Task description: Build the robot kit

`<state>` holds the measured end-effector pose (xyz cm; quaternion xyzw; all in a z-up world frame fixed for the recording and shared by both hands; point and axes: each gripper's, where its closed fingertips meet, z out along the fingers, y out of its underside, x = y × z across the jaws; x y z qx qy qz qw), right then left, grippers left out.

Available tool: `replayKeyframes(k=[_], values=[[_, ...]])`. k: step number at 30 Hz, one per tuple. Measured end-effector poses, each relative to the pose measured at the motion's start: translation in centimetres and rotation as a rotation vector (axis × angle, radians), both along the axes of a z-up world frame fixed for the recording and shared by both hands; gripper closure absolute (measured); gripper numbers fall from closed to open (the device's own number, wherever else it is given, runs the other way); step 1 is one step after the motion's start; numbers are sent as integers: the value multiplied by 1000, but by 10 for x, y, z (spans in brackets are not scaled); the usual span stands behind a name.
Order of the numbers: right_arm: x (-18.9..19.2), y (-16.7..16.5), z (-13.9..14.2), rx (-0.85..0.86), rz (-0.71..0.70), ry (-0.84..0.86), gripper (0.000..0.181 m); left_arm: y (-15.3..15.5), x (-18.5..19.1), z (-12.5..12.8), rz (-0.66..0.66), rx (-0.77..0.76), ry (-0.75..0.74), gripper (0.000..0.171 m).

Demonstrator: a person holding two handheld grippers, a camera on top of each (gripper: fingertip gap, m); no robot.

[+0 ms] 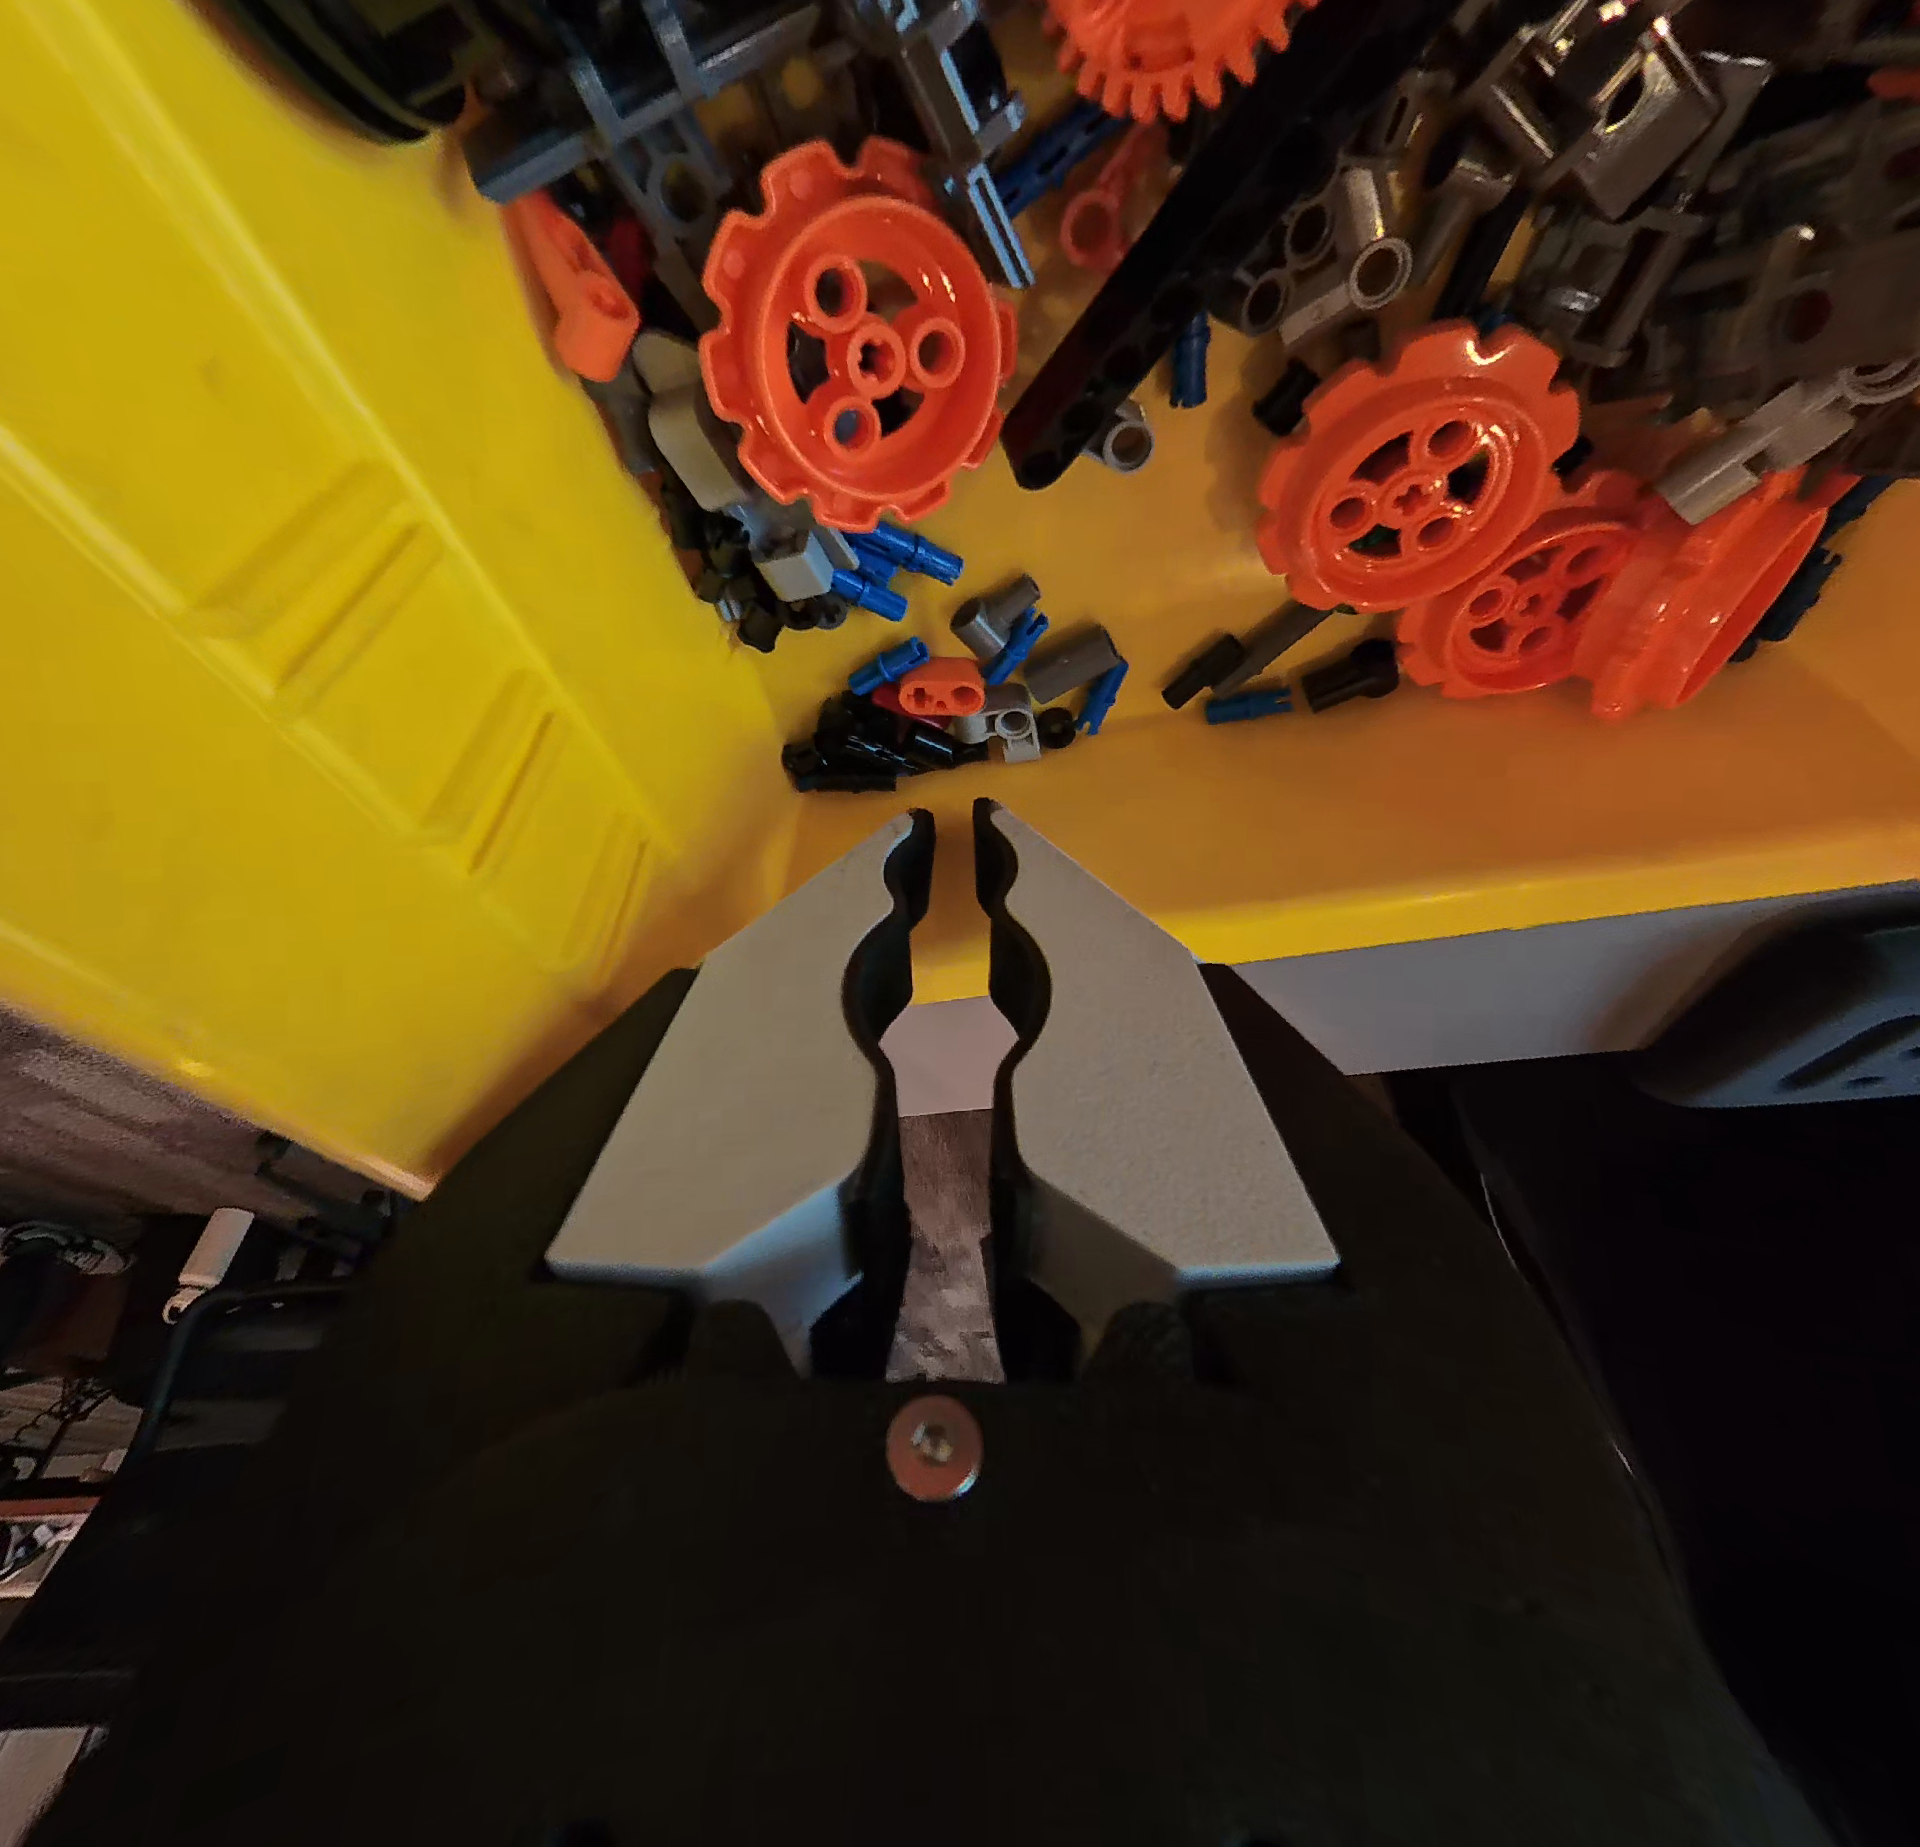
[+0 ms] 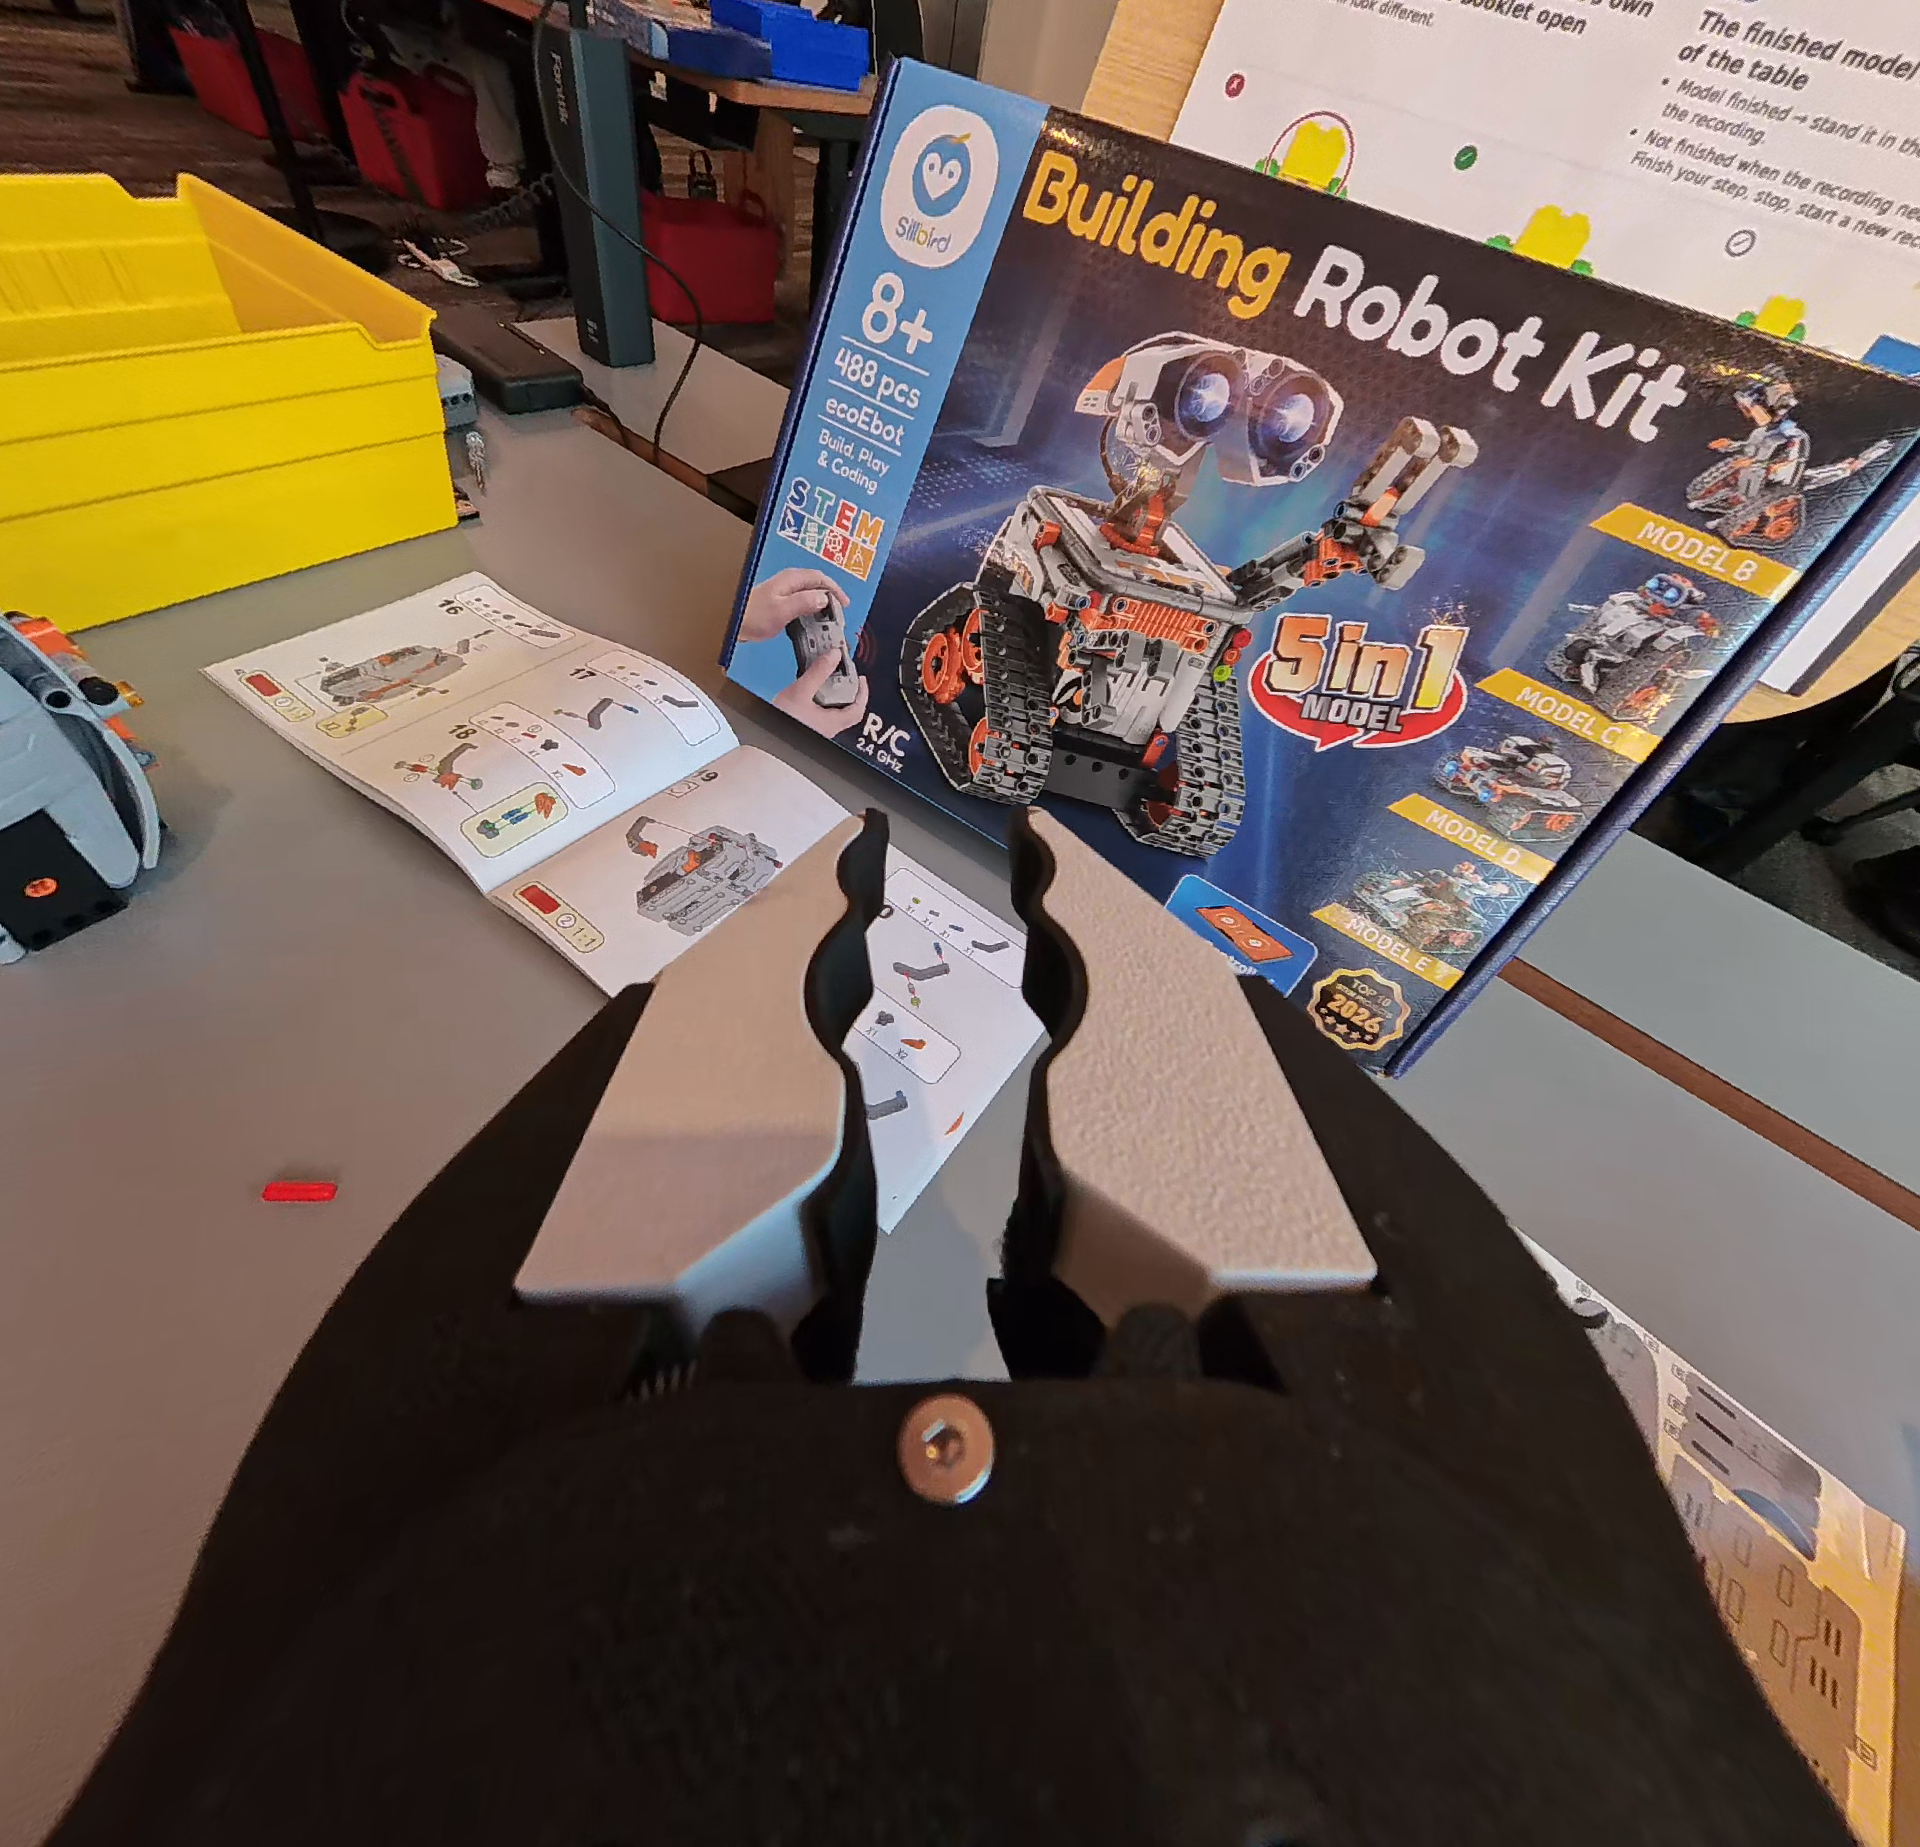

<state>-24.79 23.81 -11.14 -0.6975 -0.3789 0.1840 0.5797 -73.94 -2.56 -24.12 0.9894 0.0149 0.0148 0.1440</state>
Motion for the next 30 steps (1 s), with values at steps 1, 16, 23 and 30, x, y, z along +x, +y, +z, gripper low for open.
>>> replayKeyframes(k=[1,16,23,30], values=[[0,0,0,-2,0,1,157,0,0,0,2,-4,0,165],[-7,1,-16,-35,13,-46,157,1,2,-1,11,-10,0,170],[-6,1,-19,-24,7,-84,157,1,-2,-12,-1,-62,26,171],[-8,2,-25,-33,8,-114,157,22,-1,-18,-6,-13,-6,167]])
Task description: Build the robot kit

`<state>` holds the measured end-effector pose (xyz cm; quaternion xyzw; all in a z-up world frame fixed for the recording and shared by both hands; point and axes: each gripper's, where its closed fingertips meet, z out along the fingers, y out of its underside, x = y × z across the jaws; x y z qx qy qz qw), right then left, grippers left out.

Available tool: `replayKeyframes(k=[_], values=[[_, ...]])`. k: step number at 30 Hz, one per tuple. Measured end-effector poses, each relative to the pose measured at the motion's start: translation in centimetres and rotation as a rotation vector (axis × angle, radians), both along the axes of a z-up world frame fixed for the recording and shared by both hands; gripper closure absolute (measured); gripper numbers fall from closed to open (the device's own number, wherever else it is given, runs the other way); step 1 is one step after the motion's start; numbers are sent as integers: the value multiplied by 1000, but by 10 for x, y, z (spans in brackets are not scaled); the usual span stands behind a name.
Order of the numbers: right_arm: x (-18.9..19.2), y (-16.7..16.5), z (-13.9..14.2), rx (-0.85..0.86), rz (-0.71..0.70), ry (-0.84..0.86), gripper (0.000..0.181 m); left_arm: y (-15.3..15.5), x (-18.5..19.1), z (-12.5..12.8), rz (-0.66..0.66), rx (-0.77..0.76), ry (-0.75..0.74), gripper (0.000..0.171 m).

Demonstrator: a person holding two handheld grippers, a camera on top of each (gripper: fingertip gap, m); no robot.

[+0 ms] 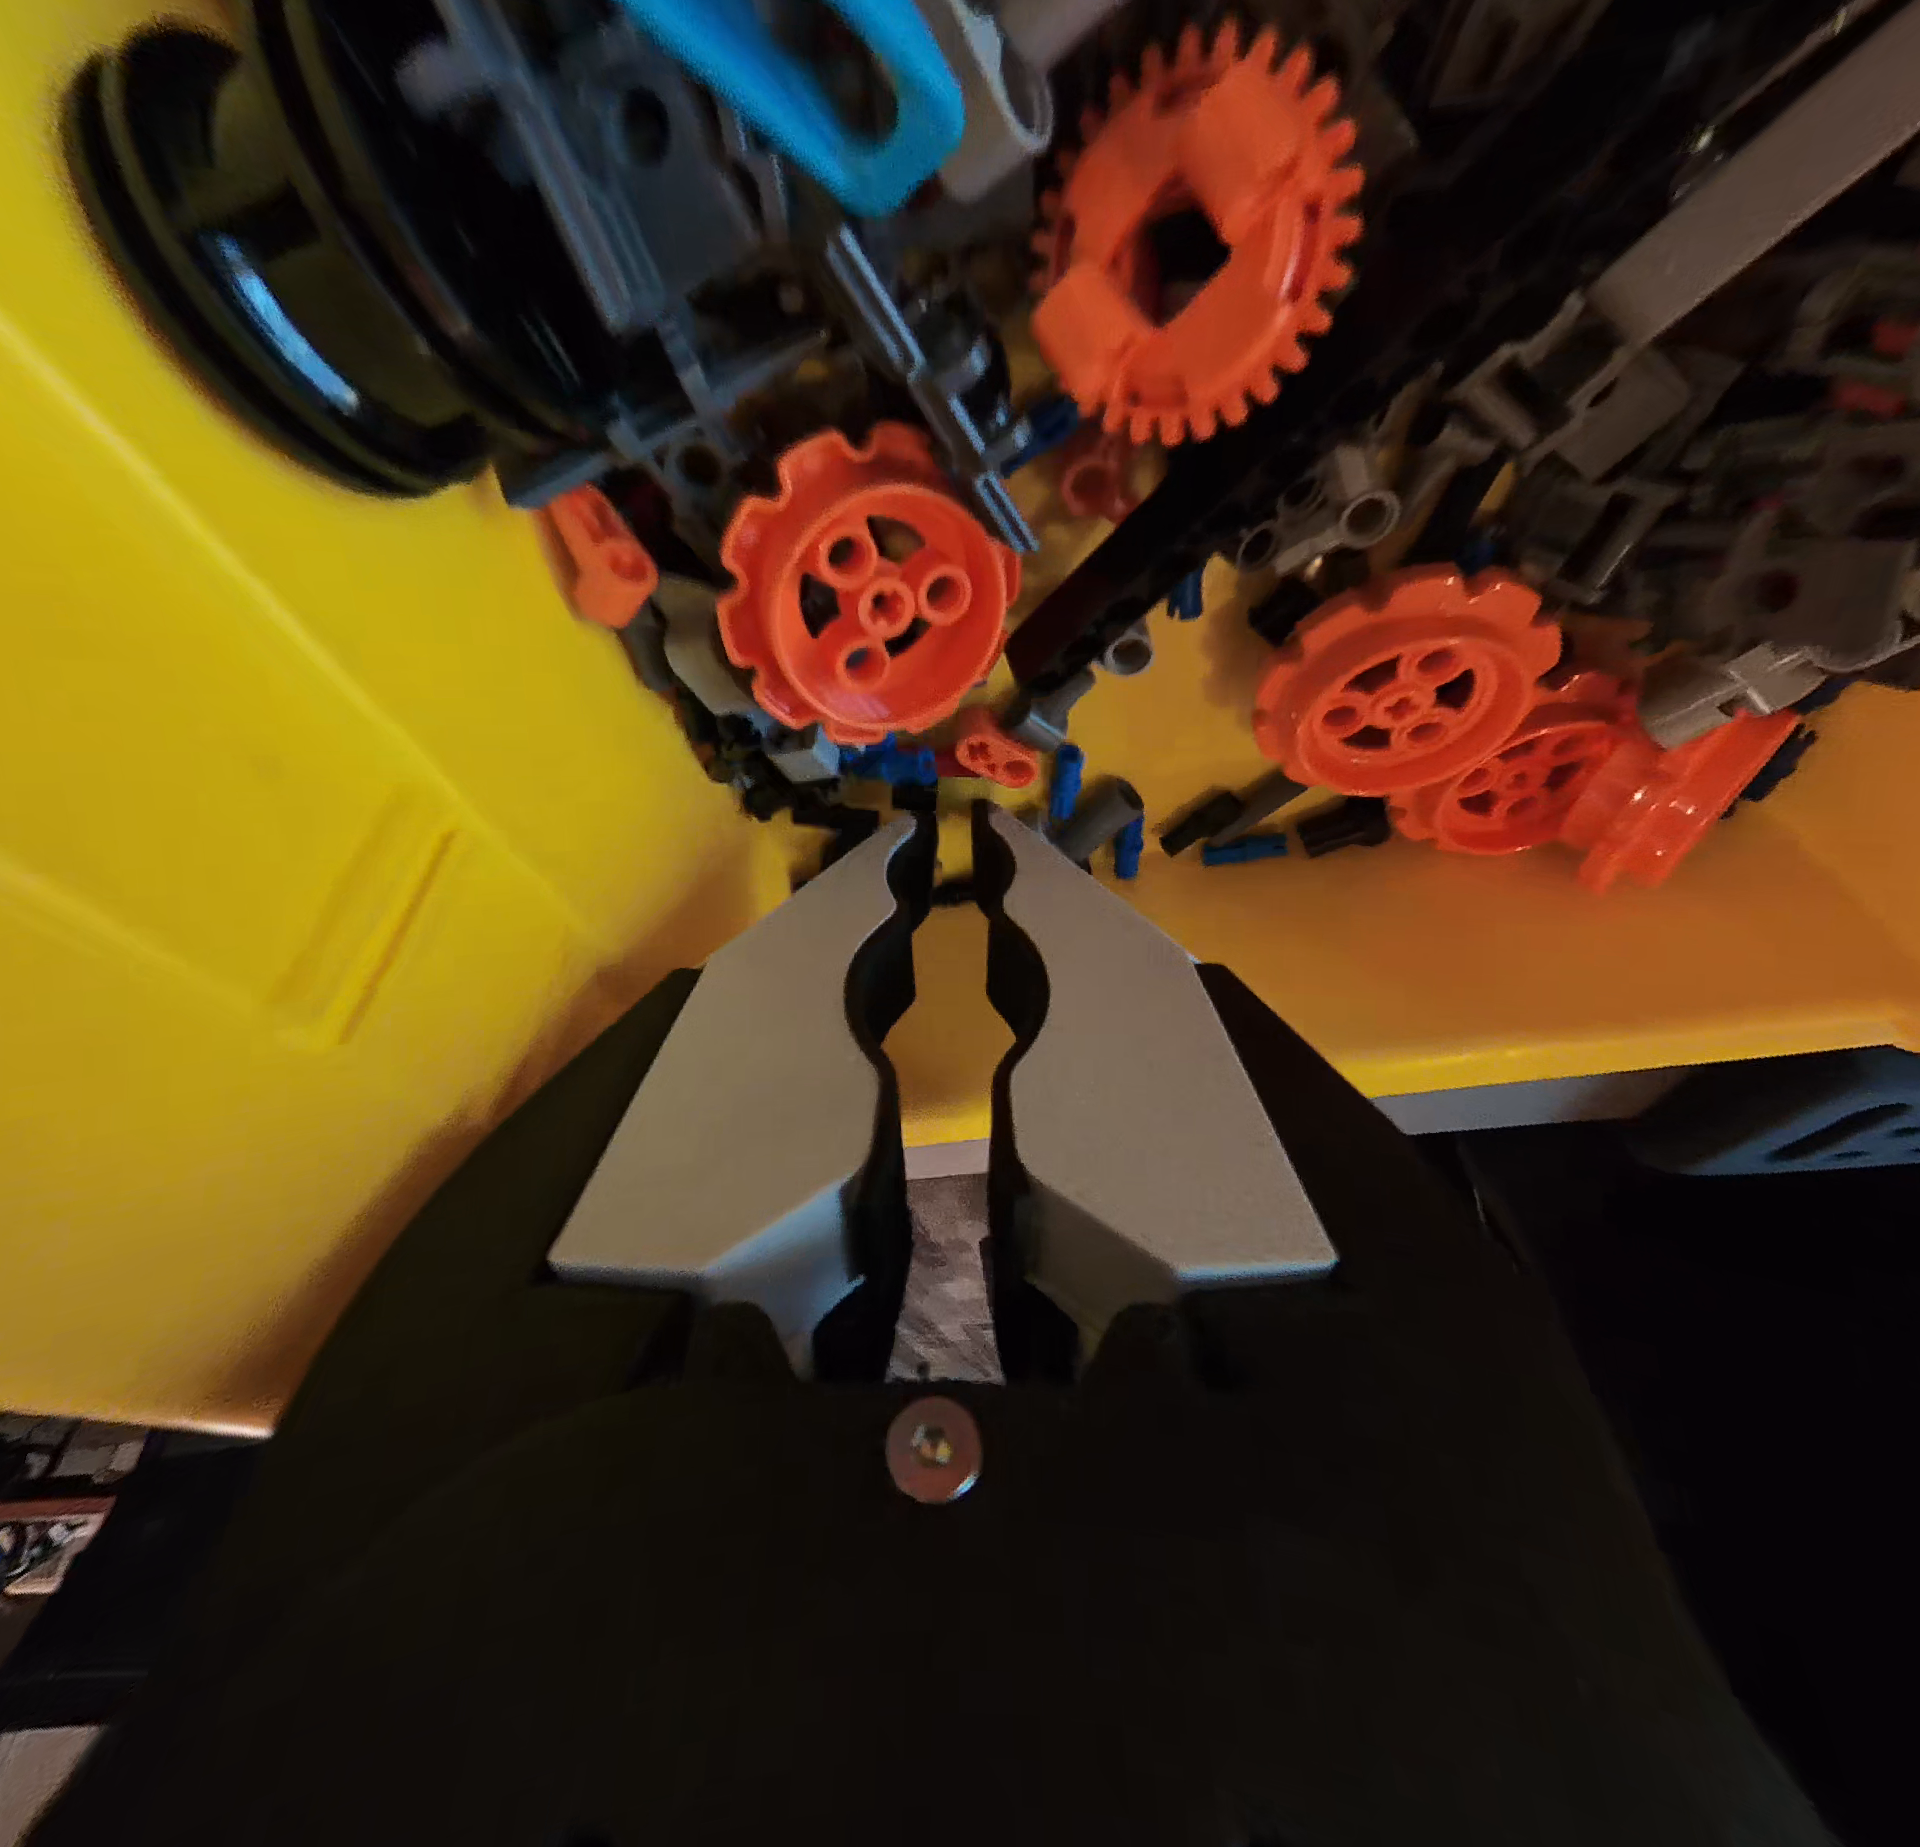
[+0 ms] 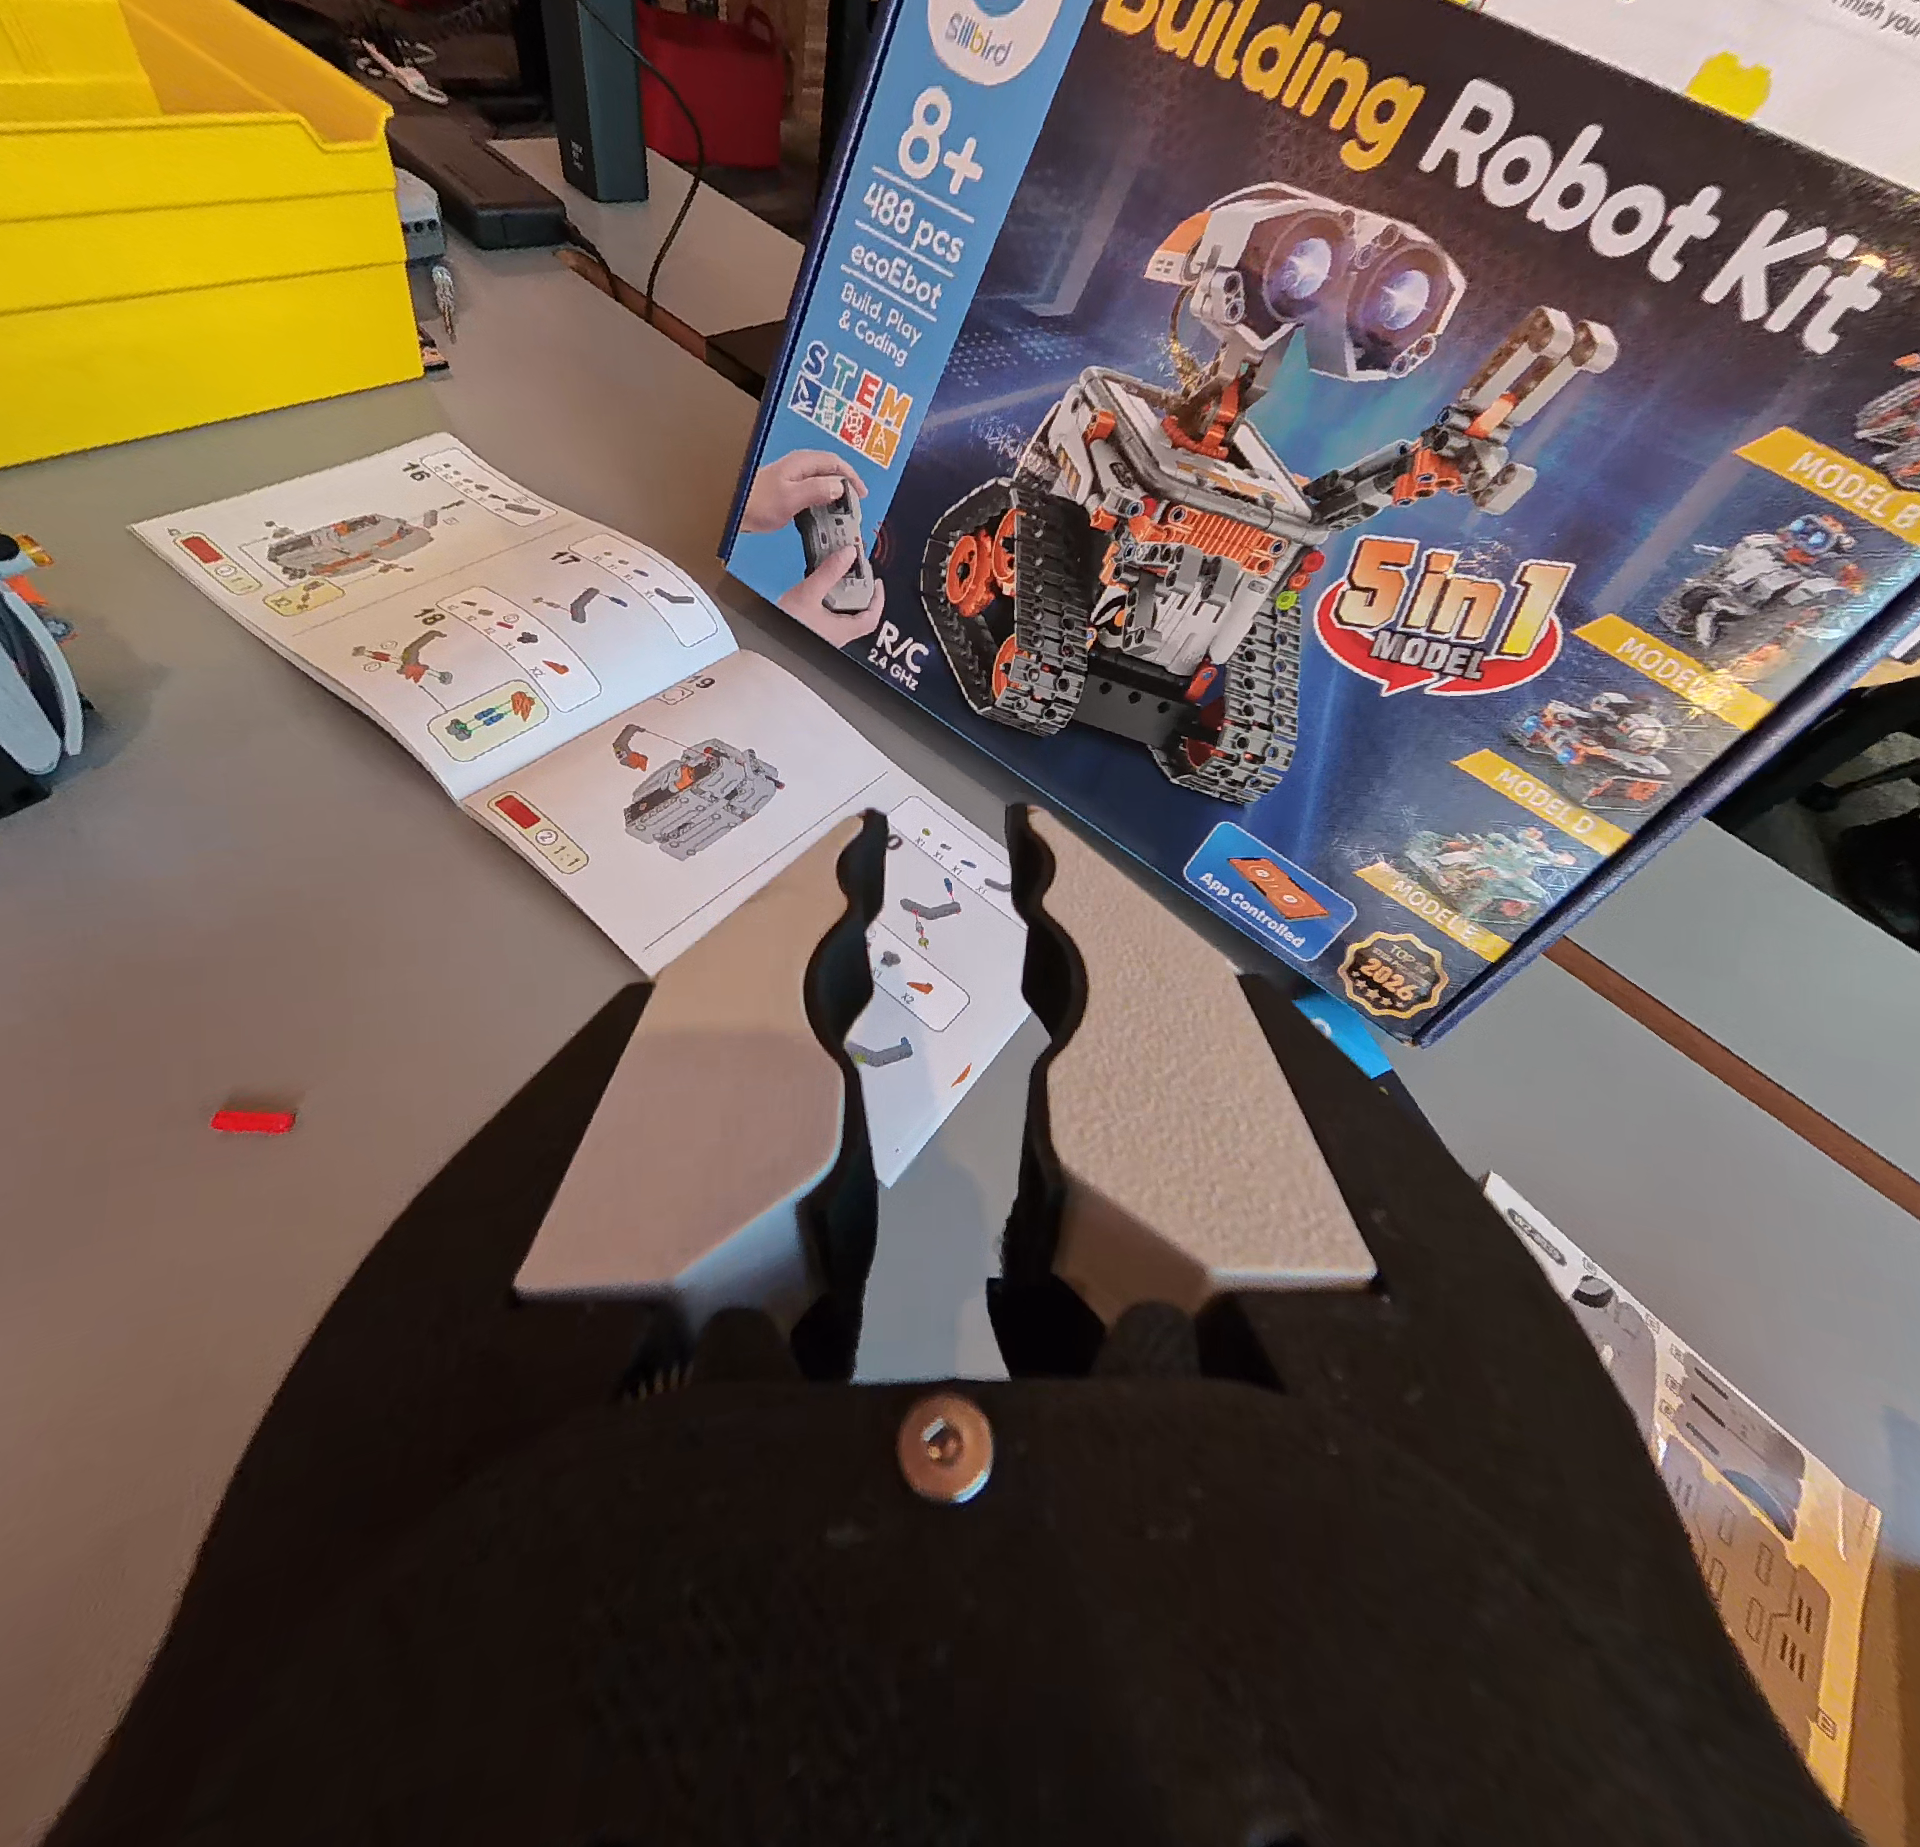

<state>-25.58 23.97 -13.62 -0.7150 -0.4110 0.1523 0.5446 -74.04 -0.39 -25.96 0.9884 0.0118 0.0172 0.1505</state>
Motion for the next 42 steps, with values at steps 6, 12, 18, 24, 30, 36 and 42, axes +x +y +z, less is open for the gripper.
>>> replayKeyframes(k=[6,12,18,24,30,36,42], values=[[-2,1,-13,-7,2,-80,157,0,1,10,7,-23,-16,160],[-7,-2,-21,-3,16,-140,157,-15,2,17,-14,-96,8,156],[-12,-6,-22,38,33,-205,157,2,-2,18,-94,-12,35,165],[-12,-7,-22,45,36,-218,157,16,-7,12,-84,36,50,167],[-11,-8,-18,54,36,-209,156,15,-7,5,-53,40,46,166],[-12,-10,-18,61,40,-225,156,20,-5,4,4,83,21,165],[-12,-11,-17,65,42,-225,156,21,-3,4,44,131,-3,165]])
